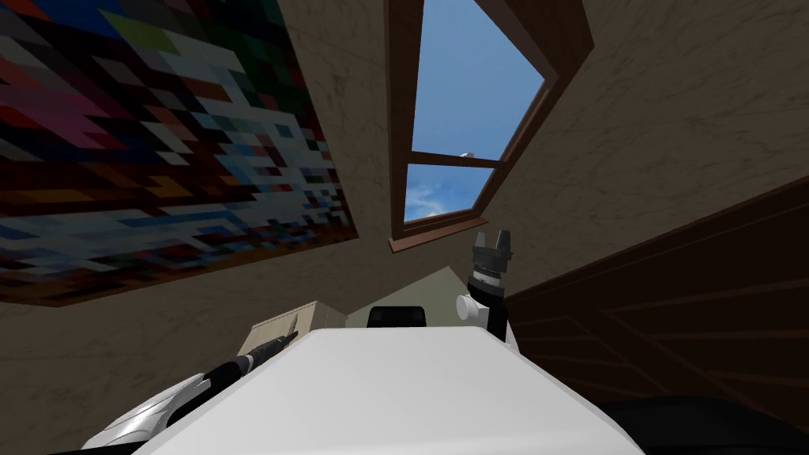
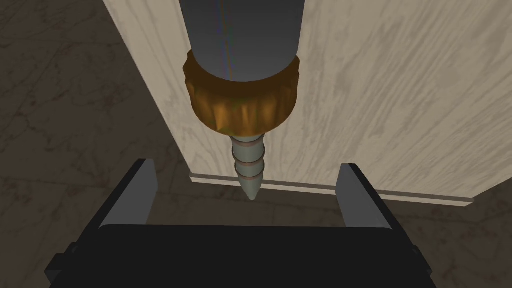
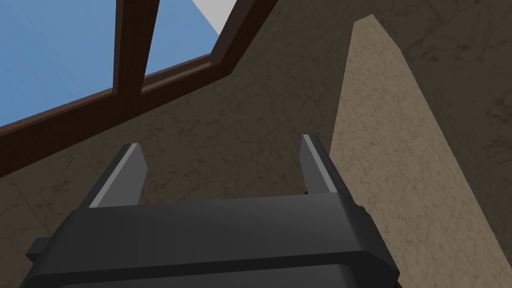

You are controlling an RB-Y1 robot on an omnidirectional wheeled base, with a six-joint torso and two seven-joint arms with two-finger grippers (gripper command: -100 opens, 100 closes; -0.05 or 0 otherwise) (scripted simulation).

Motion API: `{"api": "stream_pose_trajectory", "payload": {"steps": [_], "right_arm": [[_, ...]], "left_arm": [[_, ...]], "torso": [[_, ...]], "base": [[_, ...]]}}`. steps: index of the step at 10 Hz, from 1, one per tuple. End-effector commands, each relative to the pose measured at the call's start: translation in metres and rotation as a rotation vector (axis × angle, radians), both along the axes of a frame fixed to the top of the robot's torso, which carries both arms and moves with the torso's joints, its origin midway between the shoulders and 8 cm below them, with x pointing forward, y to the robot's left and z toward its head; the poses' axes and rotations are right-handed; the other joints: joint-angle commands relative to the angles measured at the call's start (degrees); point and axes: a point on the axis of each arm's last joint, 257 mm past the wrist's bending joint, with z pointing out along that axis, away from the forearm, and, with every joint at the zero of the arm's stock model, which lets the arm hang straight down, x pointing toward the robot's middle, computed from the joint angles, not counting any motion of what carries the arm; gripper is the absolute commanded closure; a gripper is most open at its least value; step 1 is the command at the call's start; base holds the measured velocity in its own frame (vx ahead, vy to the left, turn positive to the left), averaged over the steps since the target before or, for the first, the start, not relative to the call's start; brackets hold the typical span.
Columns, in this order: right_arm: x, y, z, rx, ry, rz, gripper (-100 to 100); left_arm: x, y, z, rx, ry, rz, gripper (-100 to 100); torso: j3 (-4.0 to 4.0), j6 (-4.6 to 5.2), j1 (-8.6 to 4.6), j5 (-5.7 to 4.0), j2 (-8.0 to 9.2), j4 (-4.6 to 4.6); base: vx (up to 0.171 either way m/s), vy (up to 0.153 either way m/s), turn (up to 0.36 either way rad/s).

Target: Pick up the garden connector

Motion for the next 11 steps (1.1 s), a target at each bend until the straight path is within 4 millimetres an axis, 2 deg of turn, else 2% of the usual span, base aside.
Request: {"api": "stream_pose_trajectory", "payload": {"steps": [1, 2, 3, 4, 5, 6, 7, 8, 11], "right_arm": [[0.000, 0.000, 0.000, 0.000, 0.000, 0.000, 0], [0.000, 0.000, 0.000, 0.000, 0.000, 0.000, 0], [0.000, 0.000, 0.000, 0.000, 0.000, 0.000, 0], [0.000, 0.000, 0.000, 0.000, 0.000, 0.000, 0], [0.000, 0.000, 0.000, 0.000, 0.000, 0.000, 0], [0.000, 0.000, 0.000, 0.000, 0.000, 0.000, 0], [0.000, 0.000, 0.000, 0.000, 0.000, 0.000, 0], [0.000, 0.000, 0.000, 0.000, 0.000, 0.000, 0], [0.000, 0.000, 0.000, 0.000, 0.000, 0.000, 0]], "left_arm": [[-0.025, 0.001, -0.009, 0.005, 0.055, 0.026, -100], [-0.035, 0.001, -0.013, 0.005, 0.075, 0.035, -100], [-0.026, 0.002, -0.012, 0.006, 0.060, 0.032, -100], [-0.027, 0.002, -0.012, 0.004, 0.062, 0.032, 0], [-0.019, 0.000, -0.014, 0.007, 0.056, 0.027, -100], [-0.010, -0.001, -0.014, 0.003, 0.041, 0.040, -100], [-0.013, -0.002, -0.016, 0.010, 0.055, 0.017, -100], [-0.004, -0.003, -0.016, 0.007, 0.040, 0.030, -100], [0.000, -0.007, -0.020, 0.014, 0.052, 0.005, -100]], "torso": [[0.00, 0.00, 0.00, 0.00, 0.00, 0.00], [-0.04, -0.01, 0.00, 0.00, -0.06, -0.01], [-0.03, -0.02, 0.01, 0.00, -0.04, -0.01], [0.03, -0.04, 0.02, 0.00, 0.06, 0.01], [0.07, -0.04, 0.03, 0.00, 0.13, 0.02], [0.09, -0.04, 0.07, 0.01, 0.17, 0.03], [0.11, -0.05, 0.10, 0.02, 0.20, 0.04], [0.11, -0.04, 0.10, 0.02, 0.21, 0.04], [0.11, -0.04, 0.10, 0.02, 0.20, 0.04]], "base": [[0.071, -0.011, -0.175], [0.052, -0.008, -0.094], [0.019, -0.003, -0.014], [0.000, 0.000, 0.000], [-0.005, 0.011, 0.032], [-0.011, 0.020, 0.065], [-0.009, 0.016, 0.017], [-0.010, 0.020, 0.033], [-0.007, 0.015, 0.022]]}}
